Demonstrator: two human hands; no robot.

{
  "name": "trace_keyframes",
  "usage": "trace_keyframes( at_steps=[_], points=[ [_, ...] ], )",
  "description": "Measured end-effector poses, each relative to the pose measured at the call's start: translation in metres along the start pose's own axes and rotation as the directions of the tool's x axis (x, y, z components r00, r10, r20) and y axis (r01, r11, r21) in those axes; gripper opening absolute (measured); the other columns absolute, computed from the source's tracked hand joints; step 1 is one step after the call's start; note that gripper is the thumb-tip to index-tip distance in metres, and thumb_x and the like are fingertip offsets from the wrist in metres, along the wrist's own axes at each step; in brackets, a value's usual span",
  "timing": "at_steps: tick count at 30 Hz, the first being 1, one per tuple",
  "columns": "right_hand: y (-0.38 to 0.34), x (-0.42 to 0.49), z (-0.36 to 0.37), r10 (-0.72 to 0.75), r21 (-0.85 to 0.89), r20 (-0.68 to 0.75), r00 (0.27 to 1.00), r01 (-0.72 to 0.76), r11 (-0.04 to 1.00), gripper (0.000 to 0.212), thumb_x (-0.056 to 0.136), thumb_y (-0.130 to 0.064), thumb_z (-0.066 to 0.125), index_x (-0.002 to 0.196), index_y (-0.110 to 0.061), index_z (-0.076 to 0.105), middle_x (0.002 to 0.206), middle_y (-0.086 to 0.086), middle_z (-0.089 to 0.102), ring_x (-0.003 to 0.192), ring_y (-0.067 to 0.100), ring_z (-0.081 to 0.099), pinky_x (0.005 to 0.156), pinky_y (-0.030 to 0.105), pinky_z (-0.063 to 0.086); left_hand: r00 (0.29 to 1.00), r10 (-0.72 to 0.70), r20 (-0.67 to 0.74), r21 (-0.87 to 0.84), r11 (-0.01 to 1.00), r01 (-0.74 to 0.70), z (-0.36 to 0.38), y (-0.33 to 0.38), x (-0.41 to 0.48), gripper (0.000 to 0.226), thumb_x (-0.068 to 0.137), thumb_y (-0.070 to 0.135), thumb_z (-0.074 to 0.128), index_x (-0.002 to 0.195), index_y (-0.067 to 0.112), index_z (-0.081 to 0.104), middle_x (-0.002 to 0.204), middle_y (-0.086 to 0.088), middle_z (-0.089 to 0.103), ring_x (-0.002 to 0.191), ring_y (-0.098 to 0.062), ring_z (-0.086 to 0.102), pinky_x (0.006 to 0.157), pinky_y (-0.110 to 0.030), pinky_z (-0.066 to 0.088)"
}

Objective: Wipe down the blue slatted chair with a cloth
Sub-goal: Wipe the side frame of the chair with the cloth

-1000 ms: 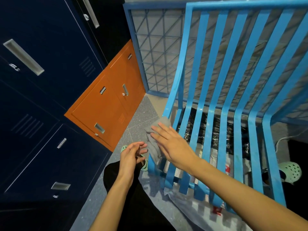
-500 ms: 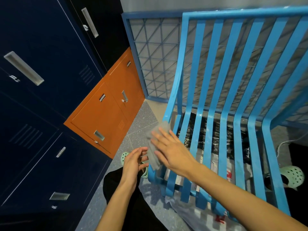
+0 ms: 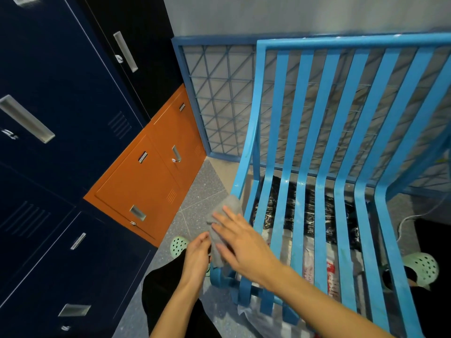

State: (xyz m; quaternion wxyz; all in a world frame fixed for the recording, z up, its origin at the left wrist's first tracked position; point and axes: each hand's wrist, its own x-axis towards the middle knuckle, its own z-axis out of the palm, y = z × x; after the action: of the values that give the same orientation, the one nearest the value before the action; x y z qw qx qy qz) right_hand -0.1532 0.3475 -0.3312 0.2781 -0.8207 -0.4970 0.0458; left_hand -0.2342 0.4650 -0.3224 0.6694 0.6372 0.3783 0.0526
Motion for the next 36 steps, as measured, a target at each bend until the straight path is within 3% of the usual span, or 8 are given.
trace_keyframes(
  at_steps=[5,8,12,17,20,26,34,36],
  points=[
    [0.001,-0.008,0.01,-0.036,0.001,-0.043,0.998,0.036,0.999,0.043,0.104,-0.033,0.034,0.144,-0.021,0.044,0.157,-0.005,0.03,0.149,0.013,0.009,0.12,0.035,0.008,0.999,-0.025,-0.046,-0.1,0.995,0.02,0.002,0.006,0.005,0.027,0.1,0.013,0.042,0.104,0.017,0.069,0.094,0.0,0.075,0.089,-0.011,0.07,0.073,-0.025,0.052],
    [0.019,0.017,0.005,0.063,0.087,-0.111,0.992,-0.054,0.995,0.039,0.104,-0.026,0.039,0.141,-0.021,0.048,0.155,-0.005,0.034,0.147,0.008,0.009,0.12,0.031,0.004,0.999,-0.022,-0.029,-0.074,0.997,0.02,0.001,0.009,0.006,0.027,0.101,0.014,0.041,0.105,0.013,0.068,0.093,0.0,0.075,0.076,-0.006,0.07,0.058,-0.016,0.049],
    [0.035,0.039,-0.002,0.148,0.104,-0.15,0.978,-0.133,0.986,0.035,0.1,-0.017,0.046,0.132,-0.013,0.057,0.15,0.0,0.042,0.146,0.014,0.02,0.119,0.046,0.024,1.0,-0.021,-0.01,-0.064,0.998,0.02,0.0,0.013,0.008,0.029,0.101,0.015,0.04,0.104,0.009,0.069,0.096,-0.007,0.074,0.072,-0.009,0.069,0.054,-0.016,0.048],
    [0.006,0.002,0.006,0.008,0.009,-0.079,0.997,-0.007,1.0,0.042,0.105,-0.032,0.033,0.144,-0.022,0.043,0.157,-0.006,0.03,0.149,0.011,0.006,0.121,0.036,0.007,0.998,0.017,-0.059,-0.141,0.99,-0.025,-0.001,0.017,0.013,0.026,0.101,0.016,0.043,0.1,0.012,0.068,0.085,0.0,0.073,0.07,-0.006,0.068,0.055,-0.019,0.049],
    [0.008,-0.001,0.011,-0.037,0.001,-0.08,0.996,0.037,0.999,0.04,0.104,-0.031,0.035,0.14,-0.02,0.048,0.153,-0.005,0.036,0.148,0.014,0.015,0.12,0.037,0.013,0.997,-0.007,-0.072,-0.154,0.988,-0.004,0.0,0.018,0.018,0.024,0.1,0.019,0.045,0.101,0.014,0.069,0.091,-0.001,0.073,0.077,-0.008,0.068,0.064,-0.023,0.05],
    [0.054,0.049,-0.006,0.121,0.094,-0.144,0.982,-0.108,0.99,0.034,0.101,-0.02,0.046,0.132,-0.015,0.057,0.149,0.0,0.043,0.146,0.018,0.024,0.117,0.047,0.025,0.999,0.005,-0.033,-0.035,0.999,-0.007,0.009,0.02,0.023,0.028,0.101,0.019,0.043,0.107,0.015,0.07,0.101,0.0,0.073,0.08,-0.01,0.067,0.055,-0.015,0.047],
    [0.043,0.041,-0.01,0.157,0.112,-0.147,0.977,-0.141,0.984,0.037,0.102,-0.026,0.043,0.135,-0.014,0.054,0.151,-0.002,0.04,0.147,0.016,0.02,0.118,0.046,0.025,0.991,0.069,-0.112,-0.019,0.997,-0.072,0.038,0.036,0.033,0.036,0.104,0.032,0.032,0.108,0.016,0.064,0.1,0.004,0.067,0.094,-0.007,0.061,0.08,-0.024,0.045],
    [0.025,0.023,-0.004,0.146,0.145,-0.145,0.978,-0.125,0.981,0.041,0.102,-0.032,0.037,0.137,-0.016,0.052,0.153,-0.006,0.038,0.148,0.011,0.016,0.12,0.039,0.018,0.991,0.033,-0.132,-0.046,0.998,-0.04,0.04,0.037,0.044,0.042,0.103,0.039,0.034,0.118,0.013,0.063,0.113,0.001,0.066,0.105,-0.014,0.061,0.097,-0.033,0.045]
  ],
)
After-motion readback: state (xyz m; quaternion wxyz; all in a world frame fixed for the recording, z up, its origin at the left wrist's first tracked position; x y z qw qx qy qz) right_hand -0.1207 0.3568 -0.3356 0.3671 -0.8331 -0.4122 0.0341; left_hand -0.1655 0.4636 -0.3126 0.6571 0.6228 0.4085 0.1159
